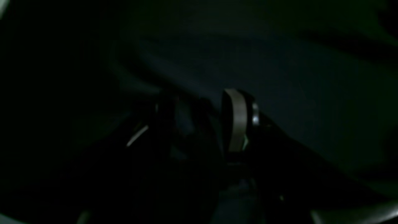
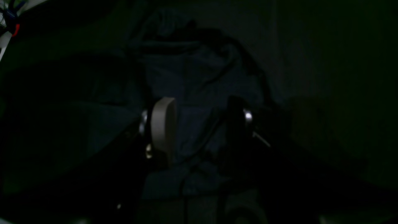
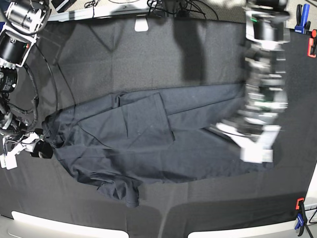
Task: Layout the t-shirt on the table in an organized manner, then fold the t-shirt properly
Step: 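Release the fabric and move the left gripper to the shirt's side edge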
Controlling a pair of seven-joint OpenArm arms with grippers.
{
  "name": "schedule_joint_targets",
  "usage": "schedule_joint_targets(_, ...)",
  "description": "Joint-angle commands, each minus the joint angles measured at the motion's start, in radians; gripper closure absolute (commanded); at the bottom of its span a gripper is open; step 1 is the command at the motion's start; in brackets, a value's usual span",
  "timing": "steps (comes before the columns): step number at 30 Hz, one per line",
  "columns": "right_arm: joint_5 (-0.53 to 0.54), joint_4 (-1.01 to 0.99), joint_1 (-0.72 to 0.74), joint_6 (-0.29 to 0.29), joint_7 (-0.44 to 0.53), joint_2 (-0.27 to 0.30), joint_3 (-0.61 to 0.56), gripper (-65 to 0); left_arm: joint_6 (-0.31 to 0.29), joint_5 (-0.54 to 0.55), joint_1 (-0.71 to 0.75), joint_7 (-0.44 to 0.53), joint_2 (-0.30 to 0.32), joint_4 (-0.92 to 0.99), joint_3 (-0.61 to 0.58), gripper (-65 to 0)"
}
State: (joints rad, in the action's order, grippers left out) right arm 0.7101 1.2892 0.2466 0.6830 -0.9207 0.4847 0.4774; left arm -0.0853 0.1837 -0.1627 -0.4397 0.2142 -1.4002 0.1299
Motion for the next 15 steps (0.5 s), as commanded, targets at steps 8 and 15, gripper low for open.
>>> schedule_joint_targets(8, 0.026, 0.015, 0.022, 0.015, -0.050, 0.022, 0.005, -26.4, -0.115, 0.084, -0.272, 0.023, 0.111, 0.424, 0.032, -23.7)
schedule_joint_targets(15, 0.026, 0.015, 0.022, 0.015, -0.085, 0.022, 0.005, -26.4, -0.162, 0.079, -0.560, 0.141, 0.136, 0.904, 0.032, -23.7)
